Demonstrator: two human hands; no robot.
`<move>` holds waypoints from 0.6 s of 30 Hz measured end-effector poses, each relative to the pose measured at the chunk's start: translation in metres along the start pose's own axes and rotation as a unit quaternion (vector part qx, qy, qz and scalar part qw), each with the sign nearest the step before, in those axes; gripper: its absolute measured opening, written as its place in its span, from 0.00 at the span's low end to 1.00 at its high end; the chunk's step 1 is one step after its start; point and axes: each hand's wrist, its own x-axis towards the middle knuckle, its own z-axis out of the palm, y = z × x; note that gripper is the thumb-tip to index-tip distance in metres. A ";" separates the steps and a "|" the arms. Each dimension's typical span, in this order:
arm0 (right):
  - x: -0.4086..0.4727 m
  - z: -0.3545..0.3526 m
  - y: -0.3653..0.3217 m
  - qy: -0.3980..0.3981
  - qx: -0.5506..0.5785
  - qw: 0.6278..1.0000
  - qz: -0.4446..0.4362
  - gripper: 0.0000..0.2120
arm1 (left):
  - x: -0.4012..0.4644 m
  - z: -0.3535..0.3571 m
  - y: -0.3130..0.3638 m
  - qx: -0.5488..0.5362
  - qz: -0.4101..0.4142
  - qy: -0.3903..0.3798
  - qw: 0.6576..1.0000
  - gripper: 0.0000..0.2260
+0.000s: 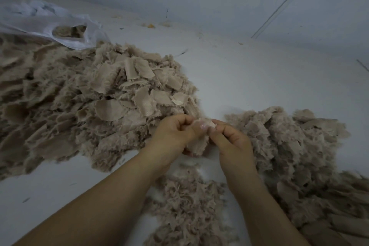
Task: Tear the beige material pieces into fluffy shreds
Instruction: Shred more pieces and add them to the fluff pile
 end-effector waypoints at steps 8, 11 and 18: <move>-0.003 0.001 -0.006 0.001 0.062 0.998 0.005 0.17 | 0.000 0.000 0.002 -0.043 0.001 -0.002 0.999 0.11; -0.003 0.001 -0.004 0.001 0.029 1.000 -0.013 0.13 | -0.001 -0.003 0.004 -0.008 0.022 -0.029 0.999 0.12; -0.001 -0.001 -0.005 0.124 0.067 0.990 0.021 0.16 | 0.013 -0.021 0.021 -0.201 0.021 0.006 0.979 0.08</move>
